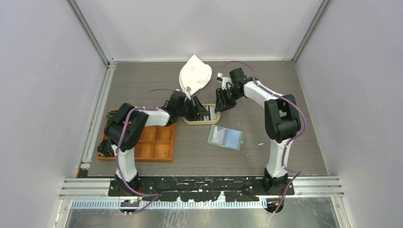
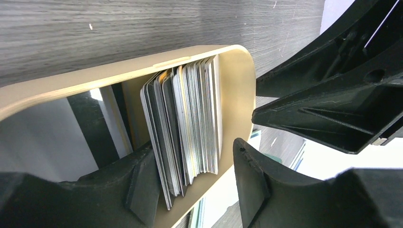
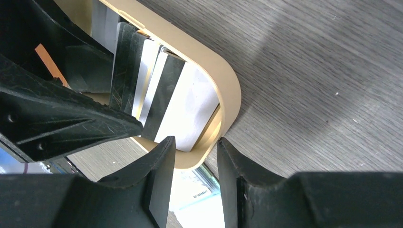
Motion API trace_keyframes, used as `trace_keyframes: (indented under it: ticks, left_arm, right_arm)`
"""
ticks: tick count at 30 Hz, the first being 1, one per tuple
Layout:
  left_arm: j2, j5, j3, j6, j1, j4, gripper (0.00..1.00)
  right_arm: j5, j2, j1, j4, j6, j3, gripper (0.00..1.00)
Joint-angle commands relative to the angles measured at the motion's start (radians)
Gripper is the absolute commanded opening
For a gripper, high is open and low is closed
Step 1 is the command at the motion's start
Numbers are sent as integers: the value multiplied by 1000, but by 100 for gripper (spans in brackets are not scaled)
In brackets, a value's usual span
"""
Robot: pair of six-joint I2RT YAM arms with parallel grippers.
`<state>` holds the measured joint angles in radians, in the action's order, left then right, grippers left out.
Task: Put the credit cards into the card holder
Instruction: Pick up the credit card from the storage box.
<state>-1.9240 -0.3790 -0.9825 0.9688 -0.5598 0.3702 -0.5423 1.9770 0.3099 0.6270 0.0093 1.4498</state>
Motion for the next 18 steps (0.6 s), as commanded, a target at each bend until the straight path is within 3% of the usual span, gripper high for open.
trace_keyframes:
  ticks: [1,18]
  left_arm:
    - [64,-33,10,11,17,74,55]
    - [123,-17,49,-23,47,30,50]
  right_arm:
    - [-24,-2,-5,6,-5,44,44]
    - [-30,4,-9,15,-6,49,45]
